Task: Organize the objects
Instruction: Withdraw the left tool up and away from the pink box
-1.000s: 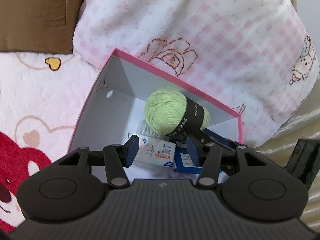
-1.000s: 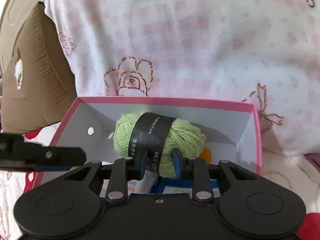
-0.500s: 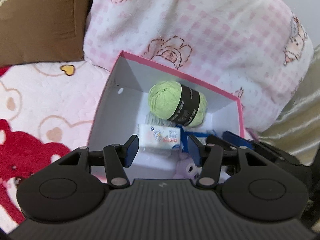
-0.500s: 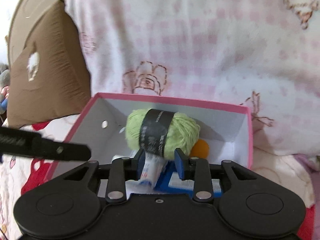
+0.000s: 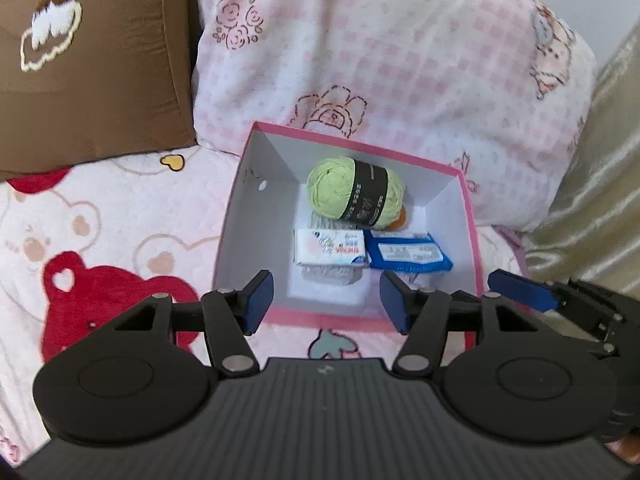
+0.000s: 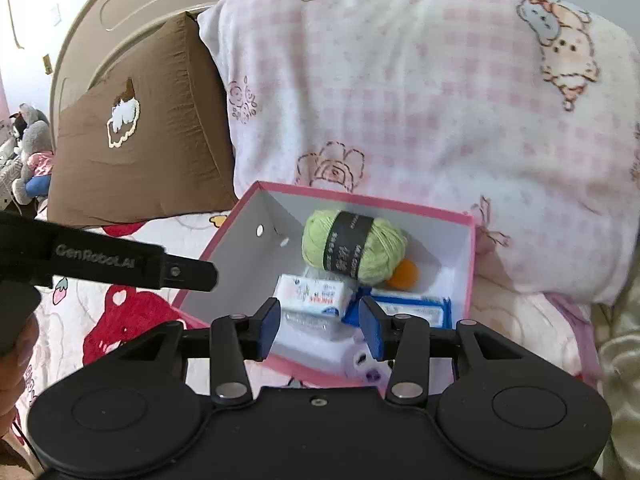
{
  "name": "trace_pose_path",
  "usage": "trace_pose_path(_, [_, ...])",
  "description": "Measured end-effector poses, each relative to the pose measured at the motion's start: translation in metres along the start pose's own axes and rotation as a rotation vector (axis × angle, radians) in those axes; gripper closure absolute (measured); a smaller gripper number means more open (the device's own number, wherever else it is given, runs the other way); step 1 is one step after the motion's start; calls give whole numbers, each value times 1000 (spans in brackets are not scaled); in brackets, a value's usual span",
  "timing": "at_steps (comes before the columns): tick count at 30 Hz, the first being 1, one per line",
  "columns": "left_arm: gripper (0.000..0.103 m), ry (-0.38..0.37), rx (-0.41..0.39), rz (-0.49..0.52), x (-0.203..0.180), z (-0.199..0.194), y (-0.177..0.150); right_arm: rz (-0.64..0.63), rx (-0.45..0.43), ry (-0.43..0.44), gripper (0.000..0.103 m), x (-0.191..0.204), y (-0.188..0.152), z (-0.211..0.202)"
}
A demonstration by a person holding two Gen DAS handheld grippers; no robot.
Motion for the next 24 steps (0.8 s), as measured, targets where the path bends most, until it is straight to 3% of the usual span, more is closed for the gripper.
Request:
trace_pose_path(9, [40,41,-6,92,-4,-40,-22,-47,-4,-9,54,19,-20,-35])
trace_pose_path(16, [37,62,-6,127,-1,-66,-41,-25,-29,21,41,29,-30,-63])
trace_pose_path(24, [31,83,-15,153,3,-85,-60,26,-22,5,38,29,-47,-78])
Point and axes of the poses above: each gripper's, at about its wrist camera, not at the fingertips, and z roughly the way its jaws point, x to its left, y to its top, the point moved 9 cm from there along z, roughly the way its jaws point, and after that the axes turned 1 degree about y, right-handed, at the moved point
